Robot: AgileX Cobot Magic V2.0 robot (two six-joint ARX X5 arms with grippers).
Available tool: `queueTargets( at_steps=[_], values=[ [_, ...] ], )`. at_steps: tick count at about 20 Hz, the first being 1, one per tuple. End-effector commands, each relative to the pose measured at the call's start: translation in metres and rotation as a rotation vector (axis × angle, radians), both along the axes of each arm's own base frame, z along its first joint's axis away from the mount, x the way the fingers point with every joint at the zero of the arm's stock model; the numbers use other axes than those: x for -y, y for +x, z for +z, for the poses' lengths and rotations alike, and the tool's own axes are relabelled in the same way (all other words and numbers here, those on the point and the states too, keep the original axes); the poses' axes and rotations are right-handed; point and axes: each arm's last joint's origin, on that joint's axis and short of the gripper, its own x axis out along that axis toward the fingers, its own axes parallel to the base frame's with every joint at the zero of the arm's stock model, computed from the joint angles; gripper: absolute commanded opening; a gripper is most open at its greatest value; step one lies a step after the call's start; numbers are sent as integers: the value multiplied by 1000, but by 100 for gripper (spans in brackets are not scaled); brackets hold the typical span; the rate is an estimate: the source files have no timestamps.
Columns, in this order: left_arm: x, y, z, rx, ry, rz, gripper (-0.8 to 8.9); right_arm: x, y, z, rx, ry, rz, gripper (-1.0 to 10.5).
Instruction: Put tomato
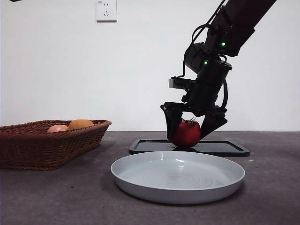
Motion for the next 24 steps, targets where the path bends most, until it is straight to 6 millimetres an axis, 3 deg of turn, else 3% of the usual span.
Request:
queueTargets(
  at_steps=[1, 5, 8, 11, 15, 21, 24],
  values=[
    [1, 0, 5, 20, -10, -13, 465, -4, 3, 3, 15, 1, 12, 537],
    [1, 0, 5, 21, -10, -13, 465, 2, -12, 42, 33, 7, 12, 537],
    [1, 0, 5, 21, -10, -13, 465, 11, -32, 88, 89, 29, 10, 537],
    [1, 0, 5, 21, -11, -13, 465, 24, -70, 145, 139, 51, 15, 537],
    [1, 0, 5, 22, -11, -14, 465, 47, -133, 204, 164, 88, 36, 536],
    [1, 0, 5, 26, -10, -17, 465, 77, -211, 247, 240, 119, 41, 536],
    [1, 1, 6, 29, -12, -17, 465, 86, -249, 246, 272, 149, 75, 536]
  ],
)
